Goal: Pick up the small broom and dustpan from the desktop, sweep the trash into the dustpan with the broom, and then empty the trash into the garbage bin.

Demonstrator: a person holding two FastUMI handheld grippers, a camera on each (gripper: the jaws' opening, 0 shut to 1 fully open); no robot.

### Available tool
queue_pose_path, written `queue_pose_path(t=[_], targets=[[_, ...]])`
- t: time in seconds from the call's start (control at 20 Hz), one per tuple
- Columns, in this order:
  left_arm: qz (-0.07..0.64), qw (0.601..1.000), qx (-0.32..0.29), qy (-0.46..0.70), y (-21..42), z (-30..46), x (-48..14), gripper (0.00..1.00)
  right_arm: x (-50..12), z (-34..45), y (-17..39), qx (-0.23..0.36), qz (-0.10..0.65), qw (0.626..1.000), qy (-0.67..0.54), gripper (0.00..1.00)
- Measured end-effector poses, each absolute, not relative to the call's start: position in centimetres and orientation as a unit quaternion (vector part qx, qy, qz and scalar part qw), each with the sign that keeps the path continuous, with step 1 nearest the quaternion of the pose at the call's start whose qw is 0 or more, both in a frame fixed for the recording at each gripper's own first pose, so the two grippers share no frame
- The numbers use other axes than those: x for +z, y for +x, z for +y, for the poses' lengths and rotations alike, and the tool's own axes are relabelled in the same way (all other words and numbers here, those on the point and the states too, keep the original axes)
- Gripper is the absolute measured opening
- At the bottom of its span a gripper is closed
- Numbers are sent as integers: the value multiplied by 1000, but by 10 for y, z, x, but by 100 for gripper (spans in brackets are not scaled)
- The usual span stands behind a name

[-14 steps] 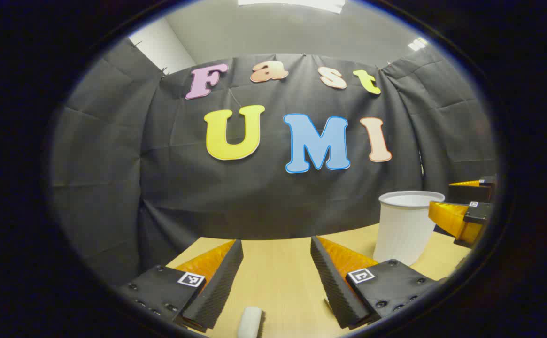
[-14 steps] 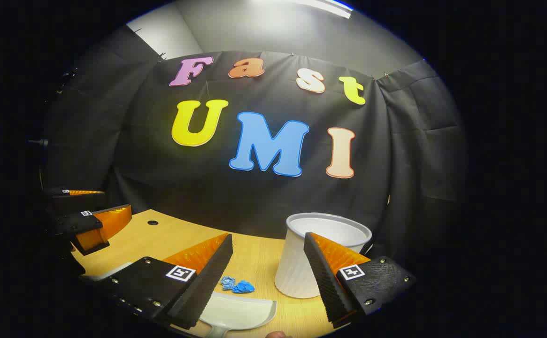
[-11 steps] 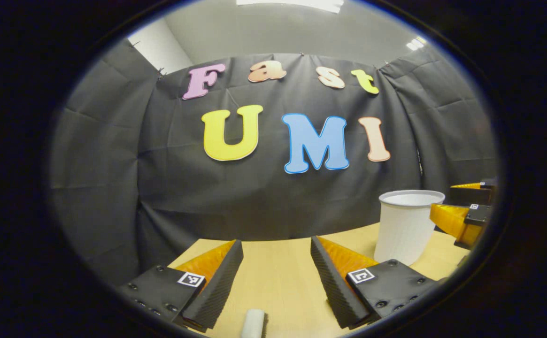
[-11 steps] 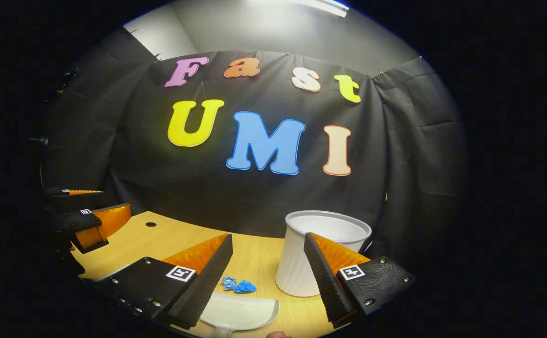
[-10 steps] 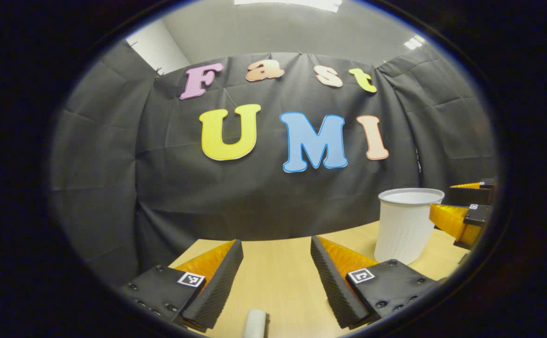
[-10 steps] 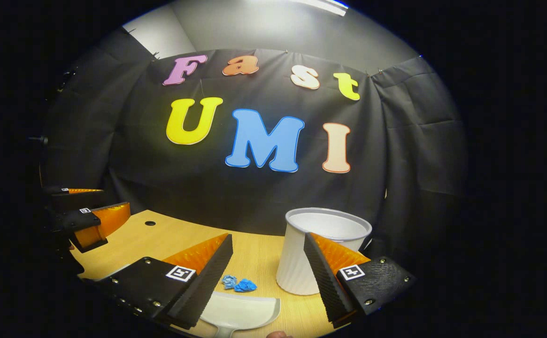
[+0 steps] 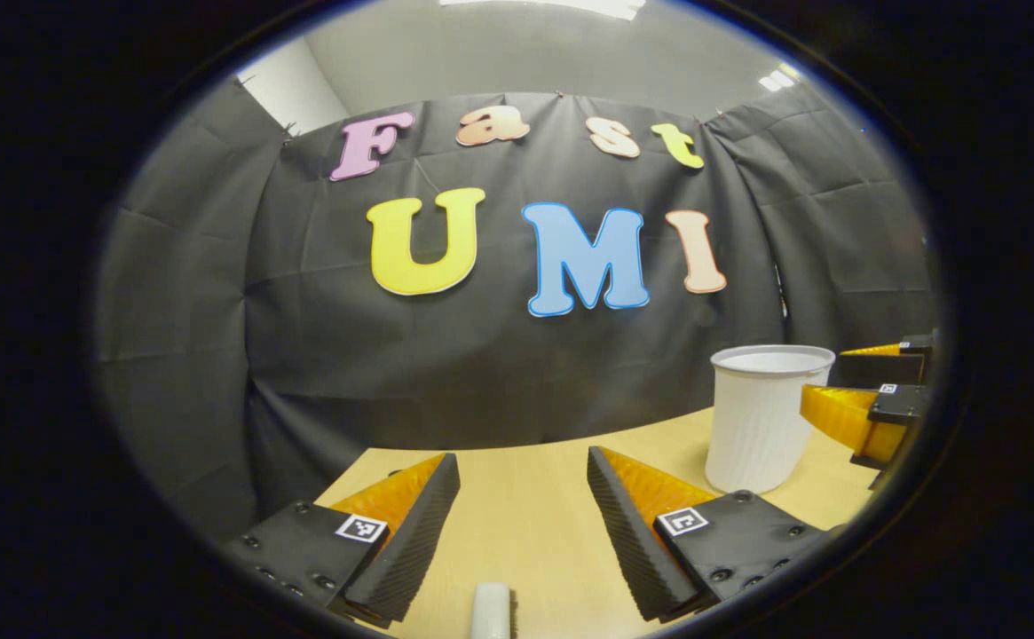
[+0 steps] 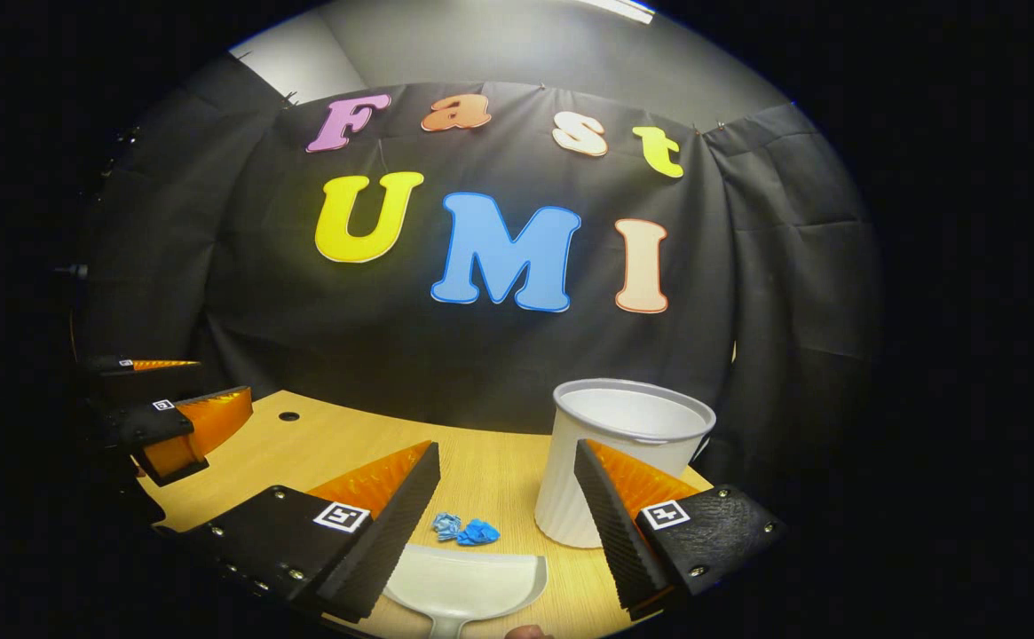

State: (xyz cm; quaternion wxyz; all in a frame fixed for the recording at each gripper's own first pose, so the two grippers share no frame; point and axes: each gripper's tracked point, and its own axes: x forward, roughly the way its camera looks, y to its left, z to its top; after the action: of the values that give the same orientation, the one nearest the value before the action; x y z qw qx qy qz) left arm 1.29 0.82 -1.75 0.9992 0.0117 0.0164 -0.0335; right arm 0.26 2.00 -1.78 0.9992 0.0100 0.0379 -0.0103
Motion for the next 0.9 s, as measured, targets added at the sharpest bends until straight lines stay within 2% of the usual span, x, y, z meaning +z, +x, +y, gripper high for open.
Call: queue_pose_path(t=[0.05, 0.2, 0.25, 0.3, 0.35, 0.4, 0.65, 0.75, 0.8, 0.9], targets=[[19, 999, -35, 10, 14, 9, -19, 95, -18, 20, 2, -11, 39, 999, 9, 96], [26, 999, -37, 12, 11, 13, -24, 95, -23, 20, -1, -16, 47, 999, 10, 95], [31, 999, -39, 16, 11, 14, -27, 99, -26, 19, -1, -17, 53, 998, 10, 95], [37, 998, -46, 20, 10, 12, -31, 99, -29, 20, -3, -17, 60, 998, 11, 96], [45, 997, -53, 23, 9, 9, -38, 95, -33, 21, -4, -16, 69, 997, 11, 96], [58, 996, -57, 25, 8, 9, -47, 99, -40, 21, -5, -13, 80, 997, 11, 96], [140, 987, -73, 26, 0, 7, -97, 100, -78, 31, -17, 15, 158, 987, 17, 96], [178, 980, -80, 25, -6, 6, -118, 96, -94, 38, -23, 30, 192, 981, 27, 96], [195, 977, -83, 23, -9, 6, -127, 100, -103, 40, -25, 35, 210, 977, 30, 96], [232, 969, -83, 25, -13, 8, -143, 100, -120, 44, -31, 37, 248, 968, 31, 96]])
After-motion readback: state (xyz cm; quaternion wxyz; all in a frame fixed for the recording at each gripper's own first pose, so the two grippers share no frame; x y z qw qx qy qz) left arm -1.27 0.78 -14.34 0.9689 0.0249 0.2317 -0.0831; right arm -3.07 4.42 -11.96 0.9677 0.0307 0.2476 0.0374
